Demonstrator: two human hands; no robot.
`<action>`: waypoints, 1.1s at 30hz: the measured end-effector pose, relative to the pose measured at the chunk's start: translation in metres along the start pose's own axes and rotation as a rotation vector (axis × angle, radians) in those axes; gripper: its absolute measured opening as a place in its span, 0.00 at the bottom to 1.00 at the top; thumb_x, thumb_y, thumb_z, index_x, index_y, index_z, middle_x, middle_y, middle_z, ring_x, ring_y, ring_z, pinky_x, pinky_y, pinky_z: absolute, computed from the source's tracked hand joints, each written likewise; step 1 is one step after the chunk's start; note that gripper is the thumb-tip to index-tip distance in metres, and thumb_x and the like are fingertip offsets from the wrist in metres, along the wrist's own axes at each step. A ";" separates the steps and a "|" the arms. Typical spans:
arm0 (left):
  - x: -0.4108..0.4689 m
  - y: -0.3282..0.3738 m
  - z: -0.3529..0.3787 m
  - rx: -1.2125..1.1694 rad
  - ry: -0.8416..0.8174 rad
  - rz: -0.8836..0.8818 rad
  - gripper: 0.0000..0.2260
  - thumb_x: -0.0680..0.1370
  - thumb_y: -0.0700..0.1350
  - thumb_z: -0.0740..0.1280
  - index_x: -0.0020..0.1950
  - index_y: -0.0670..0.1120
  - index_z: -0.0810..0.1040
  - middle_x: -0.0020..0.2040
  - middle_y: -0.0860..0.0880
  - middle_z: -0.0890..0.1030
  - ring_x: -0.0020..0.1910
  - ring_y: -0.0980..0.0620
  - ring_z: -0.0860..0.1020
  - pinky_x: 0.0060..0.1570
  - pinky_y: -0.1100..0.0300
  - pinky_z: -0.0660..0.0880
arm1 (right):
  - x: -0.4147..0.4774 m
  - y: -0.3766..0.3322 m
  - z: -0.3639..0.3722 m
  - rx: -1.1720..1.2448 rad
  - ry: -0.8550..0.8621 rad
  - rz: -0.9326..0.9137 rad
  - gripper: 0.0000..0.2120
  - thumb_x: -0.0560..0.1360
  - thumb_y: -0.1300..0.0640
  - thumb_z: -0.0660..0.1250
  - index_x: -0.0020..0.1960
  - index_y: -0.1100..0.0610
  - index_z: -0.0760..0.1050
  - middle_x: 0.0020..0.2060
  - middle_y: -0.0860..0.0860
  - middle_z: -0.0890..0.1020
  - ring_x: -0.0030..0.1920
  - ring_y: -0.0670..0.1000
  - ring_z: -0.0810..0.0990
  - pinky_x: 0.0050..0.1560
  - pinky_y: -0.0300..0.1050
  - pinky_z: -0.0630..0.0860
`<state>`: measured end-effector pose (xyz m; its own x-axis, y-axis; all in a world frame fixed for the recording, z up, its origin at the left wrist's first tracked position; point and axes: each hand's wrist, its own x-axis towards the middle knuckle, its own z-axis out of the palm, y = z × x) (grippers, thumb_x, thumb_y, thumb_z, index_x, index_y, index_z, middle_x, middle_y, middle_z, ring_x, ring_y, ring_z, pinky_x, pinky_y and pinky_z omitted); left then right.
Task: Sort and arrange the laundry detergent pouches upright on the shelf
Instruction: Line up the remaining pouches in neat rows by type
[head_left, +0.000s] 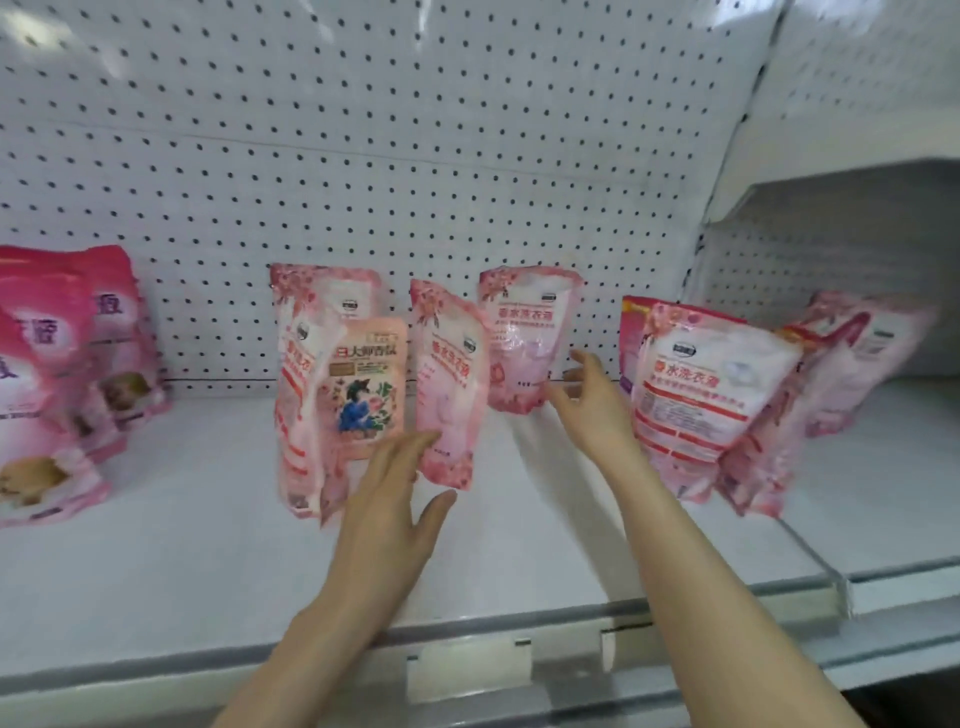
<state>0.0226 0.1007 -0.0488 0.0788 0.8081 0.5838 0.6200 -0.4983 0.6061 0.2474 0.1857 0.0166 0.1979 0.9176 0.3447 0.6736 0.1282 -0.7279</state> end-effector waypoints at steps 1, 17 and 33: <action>0.006 0.001 0.009 0.024 -0.001 -0.018 0.26 0.75 0.45 0.71 0.71 0.51 0.68 0.67 0.53 0.70 0.64 0.52 0.72 0.61 0.54 0.74 | 0.017 0.000 0.001 0.010 -0.026 0.035 0.26 0.80 0.52 0.65 0.74 0.56 0.62 0.63 0.52 0.77 0.57 0.52 0.80 0.51 0.45 0.73; 0.057 0.002 0.020 -0.294 -0.089 -0.416 0.28 0.78 0.44 0.63 0.77 0.52 0.58 0.73 0.54 0.65 0.66 0.62 0.68 0.64 0.61 0.64 | 0.033 0.022 0.017 0.416 -0.117 0.219 0.16 0.76 0.60 0.71 0.63 0.59 0.78 0.60 0.54 0.82 0.59 0.56 0.81 0.58 0.55 0.79; 0.065 0.008 0.011 -0.419 -0.159 -0.518 0.32 0.72 0.51 0.74 0.73 0.52 0.63 0.51 0.48 0.73 0.51 0.50 0.78 0.54 0.52 0.78 | -0.046 0.022 -0.012 0.471 0.062 0.087 0.08 0.76 0.50 0.70 0.55 0.46 0.78 0.52 0.47 0.85 0.53 0.49 0.84 0.56 0.58 0.80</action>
<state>0.0415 0.1531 -0.0118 -0.0128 0.9954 0.0950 0.2569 -0.0885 0.9624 0.2614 0.1415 -0.0079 0.2906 0.9102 0.2949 0.2597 0.2216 -0.9399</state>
